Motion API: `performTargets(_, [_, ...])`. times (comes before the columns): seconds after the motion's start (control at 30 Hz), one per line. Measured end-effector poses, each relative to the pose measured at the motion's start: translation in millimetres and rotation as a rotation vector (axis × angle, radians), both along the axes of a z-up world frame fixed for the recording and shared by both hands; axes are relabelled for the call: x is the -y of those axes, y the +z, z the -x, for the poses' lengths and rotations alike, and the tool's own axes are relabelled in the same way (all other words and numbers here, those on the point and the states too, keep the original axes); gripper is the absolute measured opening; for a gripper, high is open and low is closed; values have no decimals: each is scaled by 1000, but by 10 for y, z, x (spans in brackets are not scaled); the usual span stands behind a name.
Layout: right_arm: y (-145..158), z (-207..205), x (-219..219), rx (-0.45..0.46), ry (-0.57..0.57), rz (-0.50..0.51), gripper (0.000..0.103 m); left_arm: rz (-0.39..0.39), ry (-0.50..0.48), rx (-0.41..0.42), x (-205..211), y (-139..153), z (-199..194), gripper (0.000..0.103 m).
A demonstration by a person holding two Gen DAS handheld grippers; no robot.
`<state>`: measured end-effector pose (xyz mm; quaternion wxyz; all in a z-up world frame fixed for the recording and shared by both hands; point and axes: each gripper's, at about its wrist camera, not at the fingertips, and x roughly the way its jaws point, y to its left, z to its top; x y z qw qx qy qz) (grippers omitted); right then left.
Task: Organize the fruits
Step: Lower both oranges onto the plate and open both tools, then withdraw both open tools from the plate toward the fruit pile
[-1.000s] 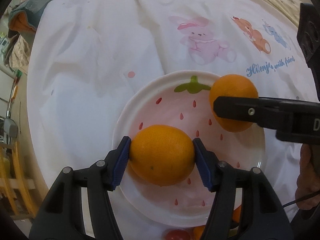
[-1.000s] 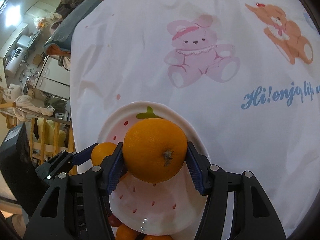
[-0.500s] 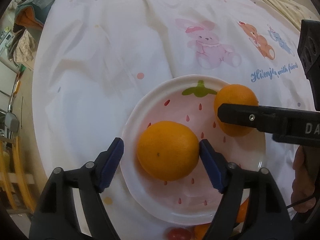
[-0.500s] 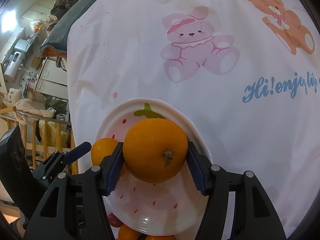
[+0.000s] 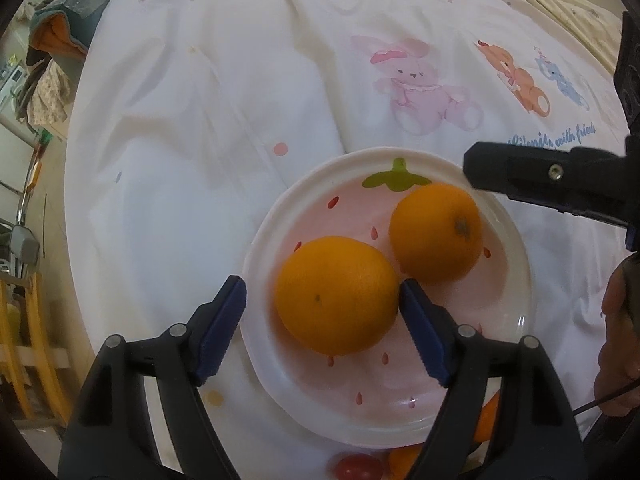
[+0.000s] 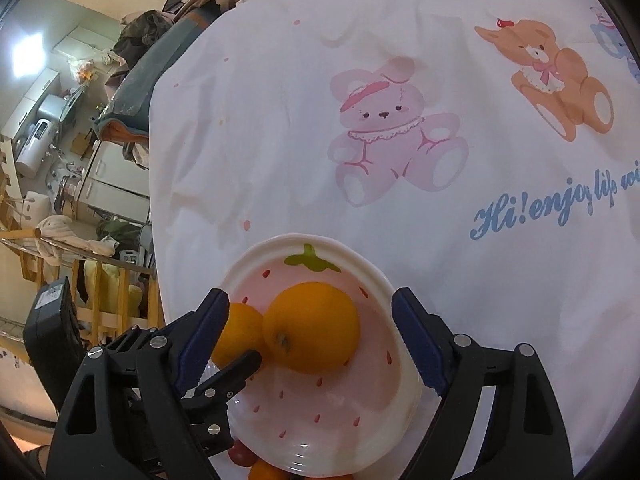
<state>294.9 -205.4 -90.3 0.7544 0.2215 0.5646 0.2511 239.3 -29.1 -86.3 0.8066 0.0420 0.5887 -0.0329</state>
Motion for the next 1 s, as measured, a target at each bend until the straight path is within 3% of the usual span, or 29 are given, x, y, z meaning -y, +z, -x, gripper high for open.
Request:
performTargets(0.23, [196,72,71,54,-24,23,86,11,-11,56,27,167,72,76])
performTargets(0.43, [424,233,90,106,-17,52,86,59,40,119,-59,436,206,76])
performTargets(0.63, [634,459,105,166,1,81,86,92,39,114,-78,514,324,79])
performTargets(0.73, [692,591,167,173,-7,76,86,61,32,122,-88,576,417,79])
performTargets(0.83, [755,737,240,186,-24,79,86,-32,46,214,-85,726,607,79])
performTargets(1.0, [812,940,358,188,-46,78,86,-16,61,285,-95,946,835,79])
